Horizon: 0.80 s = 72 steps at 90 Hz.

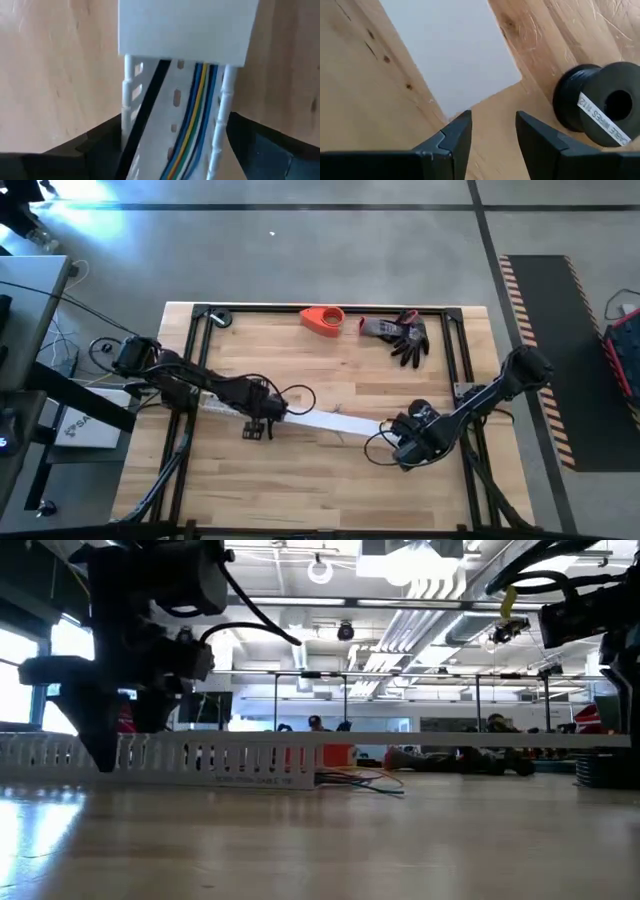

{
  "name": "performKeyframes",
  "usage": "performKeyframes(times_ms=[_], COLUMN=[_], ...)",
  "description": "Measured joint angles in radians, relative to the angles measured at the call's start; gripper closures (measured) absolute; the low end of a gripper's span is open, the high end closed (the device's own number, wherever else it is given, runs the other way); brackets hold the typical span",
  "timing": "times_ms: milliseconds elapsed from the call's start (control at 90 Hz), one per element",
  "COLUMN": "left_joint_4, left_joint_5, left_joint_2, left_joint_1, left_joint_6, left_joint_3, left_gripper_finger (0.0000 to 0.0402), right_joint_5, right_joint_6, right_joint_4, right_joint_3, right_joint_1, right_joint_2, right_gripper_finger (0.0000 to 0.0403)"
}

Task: Ziptie cables
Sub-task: Close the white cable duct

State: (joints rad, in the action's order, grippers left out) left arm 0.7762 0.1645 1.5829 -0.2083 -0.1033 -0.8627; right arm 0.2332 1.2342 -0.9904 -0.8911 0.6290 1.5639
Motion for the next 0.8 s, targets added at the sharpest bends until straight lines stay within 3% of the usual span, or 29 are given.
performKeyframes(times_ms=[478, 711, 800], left_joint_4=[-0.23, -0.256, -0.256], left_joint_5=[0.003, -0.01, -0.011], left_joint_2=[0.0, 0.0, 0.0], left_joint_1=[-0.035, -0.035, -0.036], left_joint_6=[-0.016, -0.009, -0.016], left_joint_3=[0.0, 0.0, 0.0], left_gripper_finger=[0.0092, 0.0092, 0.0092], right_joint_5=[-0.1, -0.239, -0.232], right_joint_6=[0.126, 0.173, 0.225], right_joint_4=[-0.115, -0.118, -0.124], right_joint_3=[0.005, 0.005, 0.006], right_joint_1=[0.13, 0.18, 0.213], right_joint_2=[-0.005, -0.005, -0.007], right_gripper_finger=[0.0266, 0.0266, 0.0266])
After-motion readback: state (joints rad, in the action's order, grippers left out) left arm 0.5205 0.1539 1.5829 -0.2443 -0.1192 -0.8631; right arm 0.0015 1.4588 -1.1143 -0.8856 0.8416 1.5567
